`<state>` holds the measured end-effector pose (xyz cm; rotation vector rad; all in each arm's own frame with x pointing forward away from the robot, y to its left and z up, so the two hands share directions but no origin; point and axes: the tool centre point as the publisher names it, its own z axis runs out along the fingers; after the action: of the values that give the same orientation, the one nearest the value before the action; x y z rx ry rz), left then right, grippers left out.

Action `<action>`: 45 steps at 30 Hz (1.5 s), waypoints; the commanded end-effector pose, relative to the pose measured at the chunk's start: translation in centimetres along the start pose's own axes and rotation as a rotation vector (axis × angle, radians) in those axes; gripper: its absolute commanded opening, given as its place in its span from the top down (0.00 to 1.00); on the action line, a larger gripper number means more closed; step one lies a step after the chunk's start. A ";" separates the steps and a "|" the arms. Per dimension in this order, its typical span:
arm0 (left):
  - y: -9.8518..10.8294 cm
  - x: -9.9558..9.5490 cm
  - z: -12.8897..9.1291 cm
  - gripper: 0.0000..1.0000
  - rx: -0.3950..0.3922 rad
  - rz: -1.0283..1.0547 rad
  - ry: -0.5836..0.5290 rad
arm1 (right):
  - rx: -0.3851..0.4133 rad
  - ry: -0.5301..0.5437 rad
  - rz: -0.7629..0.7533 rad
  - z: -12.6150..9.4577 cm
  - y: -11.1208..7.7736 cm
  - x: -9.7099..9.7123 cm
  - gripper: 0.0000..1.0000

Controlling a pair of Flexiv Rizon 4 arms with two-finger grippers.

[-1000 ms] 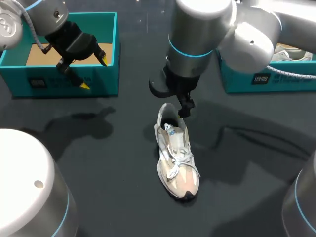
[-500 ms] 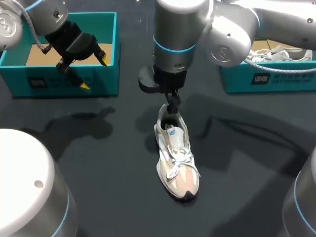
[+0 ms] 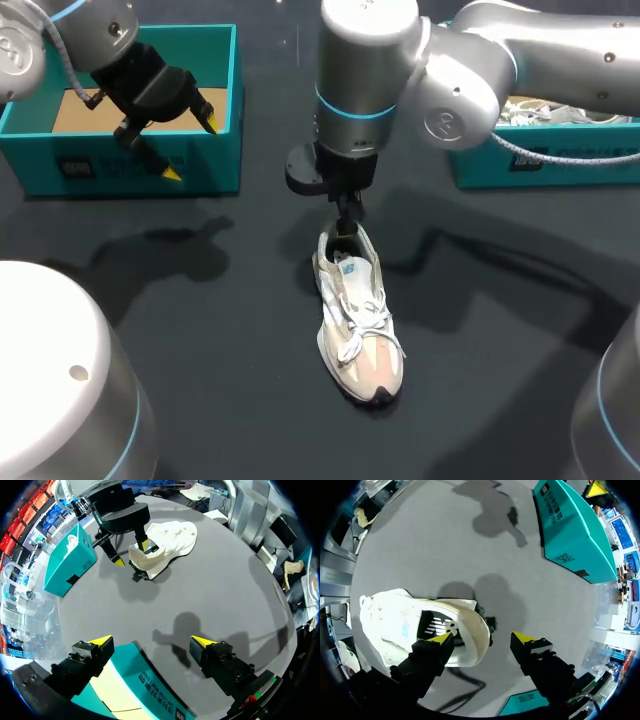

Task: Take the shoe out of the shoebox, open the shoe tongue, remove and reinsert the insole, then place the shoe into the shoebox

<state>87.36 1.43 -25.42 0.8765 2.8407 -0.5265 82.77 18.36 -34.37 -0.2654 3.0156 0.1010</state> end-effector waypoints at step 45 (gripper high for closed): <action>0.0 0.1 0.0 0.00 -0.002 0.000 0.000 | 0.028 0.047 0.021 3.8 -0.4 0.6 1.00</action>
<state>87.36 1.43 -25.42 0.8765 2.8407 -0.5266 83.07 18.27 -38.87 -0.2399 3.0746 0.0598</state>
